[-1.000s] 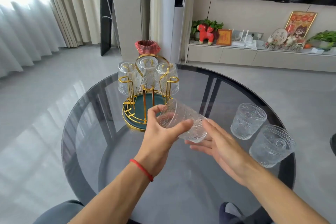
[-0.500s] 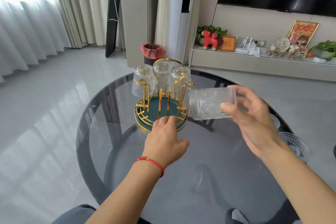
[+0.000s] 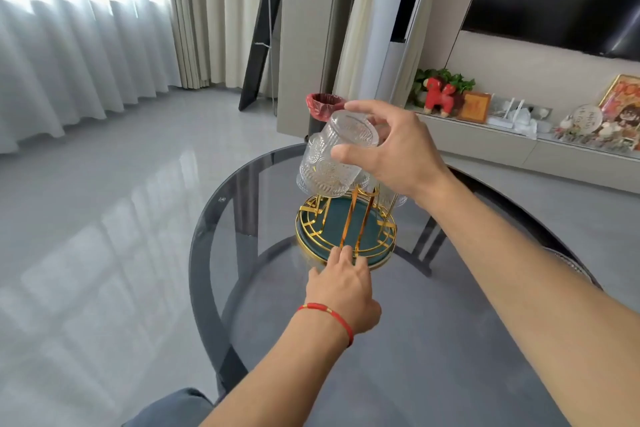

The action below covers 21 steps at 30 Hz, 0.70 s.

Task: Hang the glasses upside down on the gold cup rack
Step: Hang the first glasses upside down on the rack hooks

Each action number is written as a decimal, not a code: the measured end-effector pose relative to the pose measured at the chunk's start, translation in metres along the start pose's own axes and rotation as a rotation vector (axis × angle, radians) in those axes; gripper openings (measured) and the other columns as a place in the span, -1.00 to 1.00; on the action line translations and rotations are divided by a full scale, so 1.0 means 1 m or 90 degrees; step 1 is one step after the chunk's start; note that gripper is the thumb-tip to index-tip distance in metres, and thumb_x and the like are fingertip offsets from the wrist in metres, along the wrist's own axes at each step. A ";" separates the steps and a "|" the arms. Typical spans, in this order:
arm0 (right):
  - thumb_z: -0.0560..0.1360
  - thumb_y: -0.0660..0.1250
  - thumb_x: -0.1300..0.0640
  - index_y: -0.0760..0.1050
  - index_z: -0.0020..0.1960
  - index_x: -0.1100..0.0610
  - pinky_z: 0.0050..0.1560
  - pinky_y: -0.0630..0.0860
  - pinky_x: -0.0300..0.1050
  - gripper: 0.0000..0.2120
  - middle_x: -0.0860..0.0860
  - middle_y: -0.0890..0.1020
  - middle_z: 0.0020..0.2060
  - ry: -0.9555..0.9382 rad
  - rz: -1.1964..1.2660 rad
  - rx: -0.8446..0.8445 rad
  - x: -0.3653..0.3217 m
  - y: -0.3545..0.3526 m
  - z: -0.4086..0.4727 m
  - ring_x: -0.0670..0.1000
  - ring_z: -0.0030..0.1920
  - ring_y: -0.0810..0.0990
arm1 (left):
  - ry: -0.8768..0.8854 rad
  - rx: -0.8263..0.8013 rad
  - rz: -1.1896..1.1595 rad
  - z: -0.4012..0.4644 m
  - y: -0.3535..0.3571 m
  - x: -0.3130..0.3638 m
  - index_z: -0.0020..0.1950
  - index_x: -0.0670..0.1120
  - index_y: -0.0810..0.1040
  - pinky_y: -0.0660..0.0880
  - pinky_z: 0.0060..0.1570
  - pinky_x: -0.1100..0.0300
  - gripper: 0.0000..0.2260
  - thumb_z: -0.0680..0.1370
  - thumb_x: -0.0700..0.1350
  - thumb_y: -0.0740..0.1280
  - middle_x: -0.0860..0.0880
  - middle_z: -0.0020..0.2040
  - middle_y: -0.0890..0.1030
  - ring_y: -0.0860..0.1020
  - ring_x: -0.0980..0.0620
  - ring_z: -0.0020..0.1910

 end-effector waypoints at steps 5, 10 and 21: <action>0.29 0.63 -0.19 0.56 0.39 -0.08 -0.06 0.42 -0.32 -0.30 -0.28 0.53 -0.02 0.029 -0.048 -0.011 0.015 0.018 0.005 -0.13 0.03 0.55 | 0.003 0.001 0.001 0.002 -0.002 -0.001 0.48 -0.13 0.37 0.45 0.37 -0.21 -0.52 0.61 0.01 0.35 -0.16 0.49 0.32 0.28 -0.16 0.48; 0.27 0.63 -0.21 0.52 0.35 -0.05 0.04 0.35 -0.15 -0.28 -0.09 0.55 0.08 0.083 -0.096 -0.020 0.029 0.037 0.002 -0.07 0.11 0.49 | -0.005 0.000 0.008 0.001 -0.003 0.002 0.40 -0.14 0.42 0.48 0.29 -0.16 -0.60 0.61 -0.02 0.33 -0.16 0.48 0.32 0.27 -0.14 0.49; 0.43 0.48 -0.28 0.48 0.35 -0.01 0.03 0.40 -0.05 -0.40 0.04 0.62 0.24 0.065 -0.180 -0.070 0.037 0.055 -0.013 0.08 0.26 0.55 | -0.014 0.019 0.049 0.000 -0.005 0.006 0.37 -0.10 0.42 0.48 0.16 -0.13 -0.61 0.60 0.02 0.33 -0.14 0.34 0.41 0.36 -0.15 0.38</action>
Point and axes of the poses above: each hand's wrist, its own z-axis towards the middle knuckle, its own y-axis out of the palm, x = y × z, the point moved 2 cm from there along z, towards the middle knuckle
